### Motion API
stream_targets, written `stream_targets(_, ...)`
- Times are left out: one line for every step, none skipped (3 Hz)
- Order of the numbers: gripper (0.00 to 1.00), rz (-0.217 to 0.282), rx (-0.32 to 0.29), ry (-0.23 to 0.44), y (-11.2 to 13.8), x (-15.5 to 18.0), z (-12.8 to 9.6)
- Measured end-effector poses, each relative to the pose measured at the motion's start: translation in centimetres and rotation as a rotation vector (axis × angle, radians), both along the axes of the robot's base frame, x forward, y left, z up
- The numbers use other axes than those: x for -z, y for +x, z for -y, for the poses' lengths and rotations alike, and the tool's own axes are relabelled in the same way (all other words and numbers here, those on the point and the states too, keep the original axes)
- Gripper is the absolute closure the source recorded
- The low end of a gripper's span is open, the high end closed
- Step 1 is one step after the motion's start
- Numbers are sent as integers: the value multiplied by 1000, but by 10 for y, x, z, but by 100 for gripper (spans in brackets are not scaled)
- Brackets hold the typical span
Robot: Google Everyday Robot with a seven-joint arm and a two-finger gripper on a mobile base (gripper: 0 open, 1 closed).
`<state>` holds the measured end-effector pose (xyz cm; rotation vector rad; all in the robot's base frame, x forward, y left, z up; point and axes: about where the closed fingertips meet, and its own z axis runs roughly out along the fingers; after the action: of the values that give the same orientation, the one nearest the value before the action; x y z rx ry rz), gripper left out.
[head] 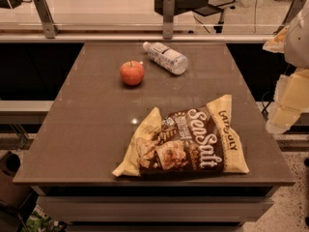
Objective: Place blue plastic bottle upright
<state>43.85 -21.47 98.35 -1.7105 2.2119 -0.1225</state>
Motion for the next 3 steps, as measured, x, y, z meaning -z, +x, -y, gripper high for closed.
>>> stream_targets(0, 10, 15, 14, 7, -10, 0)
stream_targets(0, 25, 52, 41, 26, -27, -2)
stream_targets(0, 64, 118, 92, 49, -31, -18)
